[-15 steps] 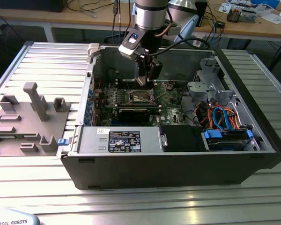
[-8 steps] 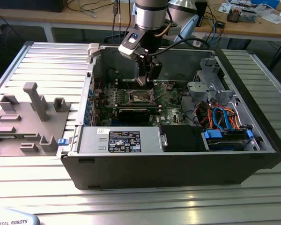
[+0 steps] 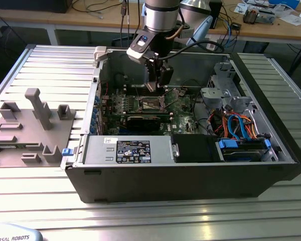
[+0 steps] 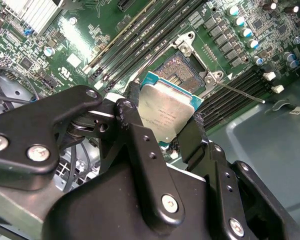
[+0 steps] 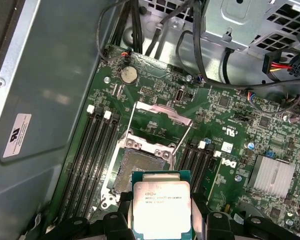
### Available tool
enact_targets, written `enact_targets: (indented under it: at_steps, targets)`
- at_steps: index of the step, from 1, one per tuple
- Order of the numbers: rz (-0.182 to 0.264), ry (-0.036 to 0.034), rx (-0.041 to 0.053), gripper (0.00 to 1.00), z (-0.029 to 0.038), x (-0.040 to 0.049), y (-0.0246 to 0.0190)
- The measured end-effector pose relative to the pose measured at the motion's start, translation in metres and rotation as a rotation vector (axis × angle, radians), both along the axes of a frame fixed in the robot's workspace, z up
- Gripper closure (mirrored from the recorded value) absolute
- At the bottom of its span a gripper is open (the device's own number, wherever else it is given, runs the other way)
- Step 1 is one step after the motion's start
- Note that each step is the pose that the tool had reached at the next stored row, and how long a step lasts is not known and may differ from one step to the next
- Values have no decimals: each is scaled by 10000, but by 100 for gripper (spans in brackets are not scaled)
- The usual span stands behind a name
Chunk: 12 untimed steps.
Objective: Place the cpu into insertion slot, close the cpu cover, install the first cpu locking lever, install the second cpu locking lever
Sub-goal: 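Place the cpu into insertion slot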
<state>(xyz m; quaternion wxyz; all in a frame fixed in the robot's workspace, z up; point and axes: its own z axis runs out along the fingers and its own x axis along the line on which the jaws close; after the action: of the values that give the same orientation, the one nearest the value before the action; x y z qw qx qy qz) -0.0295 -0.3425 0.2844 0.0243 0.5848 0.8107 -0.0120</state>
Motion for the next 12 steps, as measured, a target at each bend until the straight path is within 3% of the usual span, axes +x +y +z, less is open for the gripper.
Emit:
enact_targets:
  at_steps: [12]
  targets:
    - [-562, 0, 38, 45, -8, 0, 0]
